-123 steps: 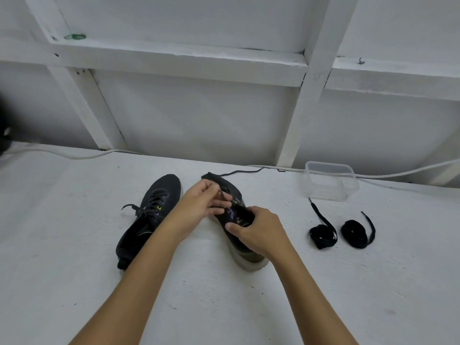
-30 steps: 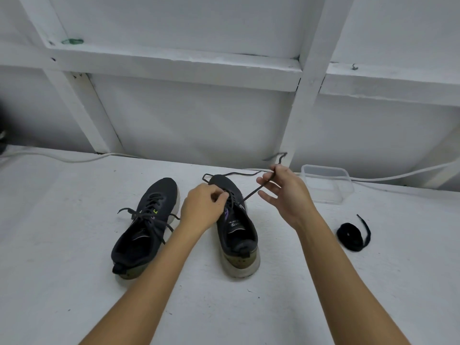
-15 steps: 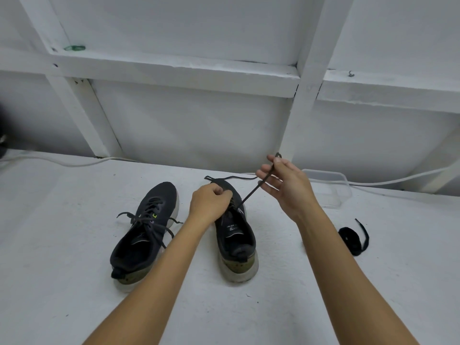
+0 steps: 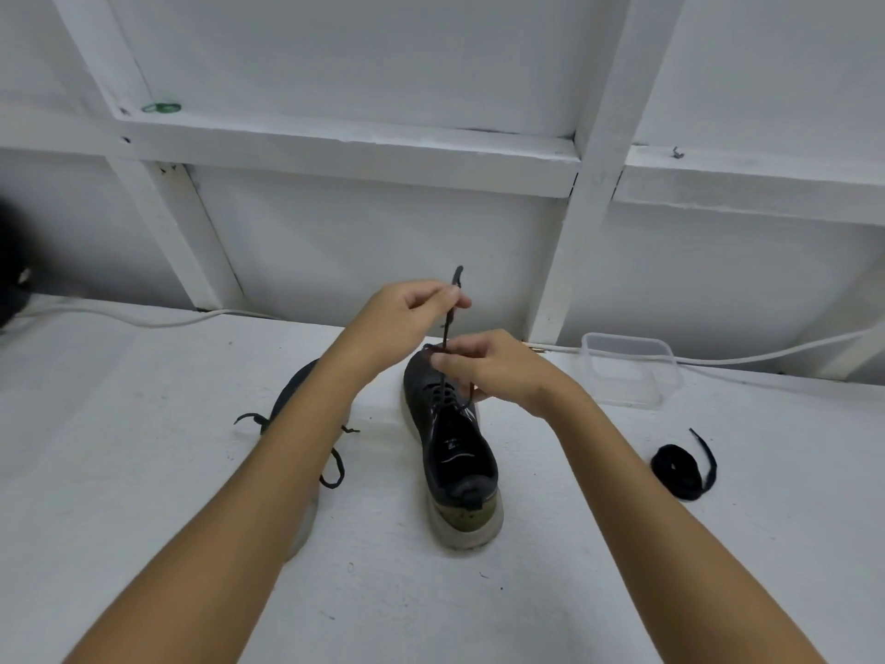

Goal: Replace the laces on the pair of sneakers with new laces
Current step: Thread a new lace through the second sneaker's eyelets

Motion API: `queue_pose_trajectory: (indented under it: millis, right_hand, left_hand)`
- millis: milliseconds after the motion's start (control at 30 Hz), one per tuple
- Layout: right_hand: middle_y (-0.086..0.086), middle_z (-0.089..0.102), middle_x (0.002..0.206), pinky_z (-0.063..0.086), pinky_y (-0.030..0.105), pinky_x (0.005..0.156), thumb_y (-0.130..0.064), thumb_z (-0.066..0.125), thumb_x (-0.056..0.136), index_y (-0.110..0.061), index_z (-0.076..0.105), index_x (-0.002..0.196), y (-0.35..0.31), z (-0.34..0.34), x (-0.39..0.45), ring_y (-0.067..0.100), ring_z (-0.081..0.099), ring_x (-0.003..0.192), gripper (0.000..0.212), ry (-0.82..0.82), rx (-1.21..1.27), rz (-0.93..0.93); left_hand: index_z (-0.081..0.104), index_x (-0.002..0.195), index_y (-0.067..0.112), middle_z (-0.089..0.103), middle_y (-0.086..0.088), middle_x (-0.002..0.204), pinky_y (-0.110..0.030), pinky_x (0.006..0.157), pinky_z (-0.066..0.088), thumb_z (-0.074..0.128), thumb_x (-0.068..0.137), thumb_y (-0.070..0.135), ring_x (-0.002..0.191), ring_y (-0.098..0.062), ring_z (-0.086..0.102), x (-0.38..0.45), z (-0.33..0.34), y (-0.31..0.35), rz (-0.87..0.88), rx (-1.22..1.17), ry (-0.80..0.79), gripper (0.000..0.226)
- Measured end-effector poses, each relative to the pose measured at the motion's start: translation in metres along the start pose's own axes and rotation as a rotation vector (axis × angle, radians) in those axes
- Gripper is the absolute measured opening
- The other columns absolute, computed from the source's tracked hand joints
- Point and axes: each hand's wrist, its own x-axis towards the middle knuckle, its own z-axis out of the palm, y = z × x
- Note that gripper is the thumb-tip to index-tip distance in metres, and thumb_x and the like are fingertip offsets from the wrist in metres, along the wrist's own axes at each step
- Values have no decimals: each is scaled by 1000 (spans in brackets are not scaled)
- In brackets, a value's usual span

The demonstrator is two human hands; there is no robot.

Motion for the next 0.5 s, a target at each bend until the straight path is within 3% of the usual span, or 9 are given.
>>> queue_pose_trajectory:
  millis: [67,133,267,333,400,500]
  right_hand:
    - [-1,59,65,56,36,74,-35,62,99,-20,71,73,-6,1,2,14,57,65,31,-1,-30,-40]
    - [-2,60,64,55,41,77,-35,57,102,-25,67,69,-5,-2,6,15,59,66,36,16,-51,-41]
    - [-6,64,69,54,37,75,-33,53,104,-9,72,97,0,-9,7,14,64,71,31,27,11,4]
    - [-5,68,77,53,31,71,-34,52,104,-13,73,106,4,-11,8,11,65,72,30,49,18,17]
    - [-7,72,93,55,27,73,-36,55,102,-28,76,104,10,-15,9,7,66,82,23,115,22,4]
    - [-8,73,110,57,32,84,-32,59,100,-32,76,98,19,-26,9,9,66,103,17,318,194,-15]
  left_hand:
    - [75,103,39,71,24,107,-20,98,43,50,103,40,112,8,59,-2,0,-3,-5,23,-14,25]
    - [70,108,51,71,24,108,-20,98,43,44,104,47,113,6,59,-6,-2,-10,-38,81,-35,26]
    - [64,117,42,70,13,81,-29,81,47,43,100,57,88,-6,64,-17,-3,-30,-111,211,-52,31]
    - [67,107,37,66,6,71,-31,70,47,52,98,53,73,-10,62,-22,-6,-37,-94,297,-40,24]
    - [71,91,35,67,1,75,-37,69,49,57,97,48,71,-14,60,-26,-11,-41,-65,383,-45,19]
    - [71,82,30,63,-7,73,-31,65,44,57,98,43,58,-9,49,-34,-25,-43,-79,404,27,24]
